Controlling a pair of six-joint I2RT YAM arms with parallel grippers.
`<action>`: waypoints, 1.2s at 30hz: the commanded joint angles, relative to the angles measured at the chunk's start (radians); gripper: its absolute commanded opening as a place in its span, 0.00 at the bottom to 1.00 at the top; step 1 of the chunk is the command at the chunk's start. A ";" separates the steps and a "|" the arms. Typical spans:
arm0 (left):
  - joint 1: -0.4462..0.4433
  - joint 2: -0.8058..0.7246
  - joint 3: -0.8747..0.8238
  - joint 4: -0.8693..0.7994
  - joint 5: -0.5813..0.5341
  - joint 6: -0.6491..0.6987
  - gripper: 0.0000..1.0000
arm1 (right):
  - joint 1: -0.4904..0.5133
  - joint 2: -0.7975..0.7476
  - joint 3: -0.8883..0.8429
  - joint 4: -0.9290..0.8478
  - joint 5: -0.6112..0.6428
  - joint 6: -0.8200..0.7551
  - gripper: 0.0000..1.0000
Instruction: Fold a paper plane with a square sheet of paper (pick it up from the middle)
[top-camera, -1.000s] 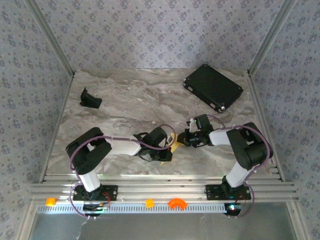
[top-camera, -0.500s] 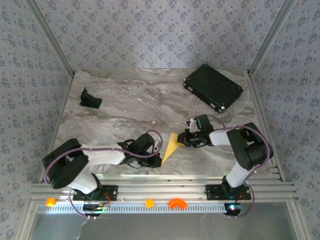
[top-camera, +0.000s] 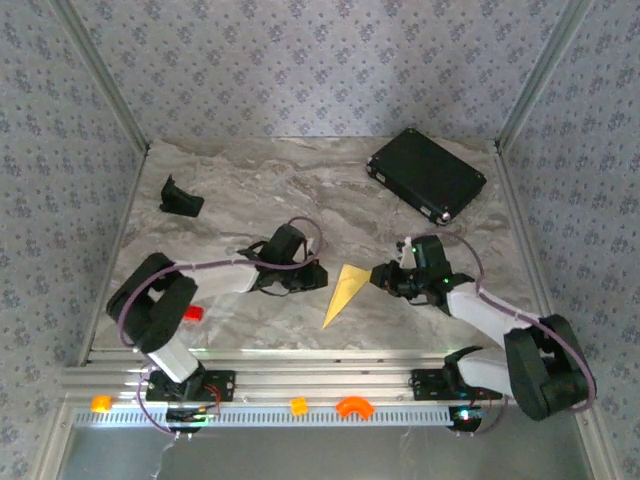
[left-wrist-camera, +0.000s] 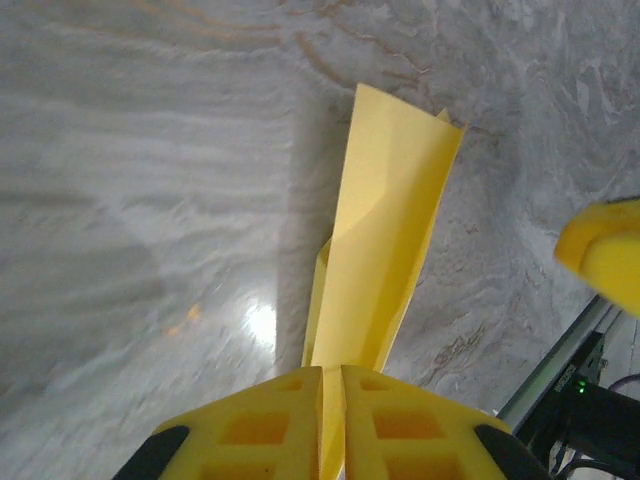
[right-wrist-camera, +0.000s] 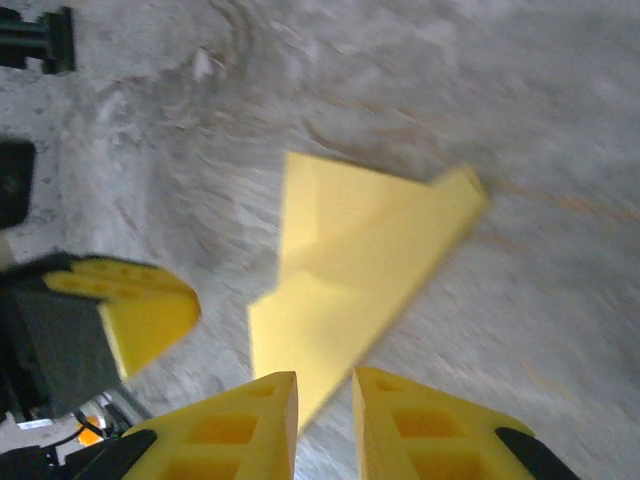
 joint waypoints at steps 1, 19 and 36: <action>0.004 0.066 0.069 -0.021 0.095 0.052 0.16 | -0.003 -0.068 -0.038 -0.075 0.024 0.027 0.25; 0.003 0.181 0.120 -0.025 0.165 0.081 0.22 | 0.011 -0.065 -0.081 -0.062 -0.003 0.044 0.29; 0.003 0.132 0.149 -0.118 0.101 0.137 0.26 | 0.049 -0.010 -0.073 -0.022 0.004 0.053 0.29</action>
